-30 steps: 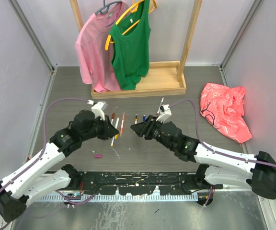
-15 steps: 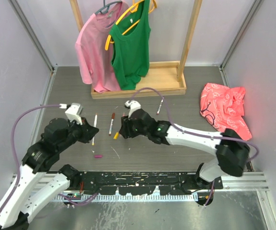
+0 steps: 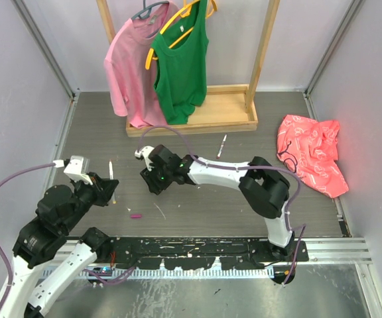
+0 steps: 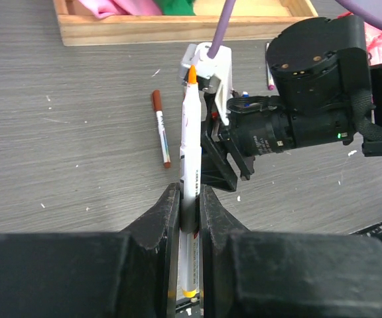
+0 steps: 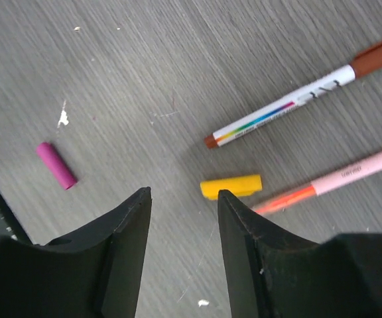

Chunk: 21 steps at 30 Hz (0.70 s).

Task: Insert the pens into the pen caps
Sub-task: Pick up the pen cap from the center of the board.

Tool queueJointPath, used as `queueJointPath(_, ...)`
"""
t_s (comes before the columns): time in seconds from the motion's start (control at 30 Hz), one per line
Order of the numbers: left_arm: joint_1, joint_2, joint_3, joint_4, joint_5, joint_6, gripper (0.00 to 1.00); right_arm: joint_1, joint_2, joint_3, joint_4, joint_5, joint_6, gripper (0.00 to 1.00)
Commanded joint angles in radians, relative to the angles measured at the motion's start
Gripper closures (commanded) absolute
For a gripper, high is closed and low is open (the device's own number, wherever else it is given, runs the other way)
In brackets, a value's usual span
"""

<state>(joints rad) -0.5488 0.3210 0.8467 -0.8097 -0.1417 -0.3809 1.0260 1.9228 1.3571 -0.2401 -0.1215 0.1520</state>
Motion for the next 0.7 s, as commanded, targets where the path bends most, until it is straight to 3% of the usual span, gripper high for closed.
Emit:
queueJointPath(0.0, 0.003, -0.025, 0.0, 0.008, -0.061, -0.012, 1.0, -0.001, 0.054, 0.11, -0.054, -0.002, -0.101, 0.48)
queueJointPath(0.37, 0.003, -0.128, -0.009, 0.003, -0.149, -0.038, 1.0, 0.0, 0.131, 0.168, -0.107, 0.118, -0.158, 0.35)
queueJointPath(0.67, 0.002, -0.113, -0.009, 0.003, -0.14, -0.038, 1.0, 0.0, 0.178, 0.199, -0.147, 0.078, -0.191, 0.32)
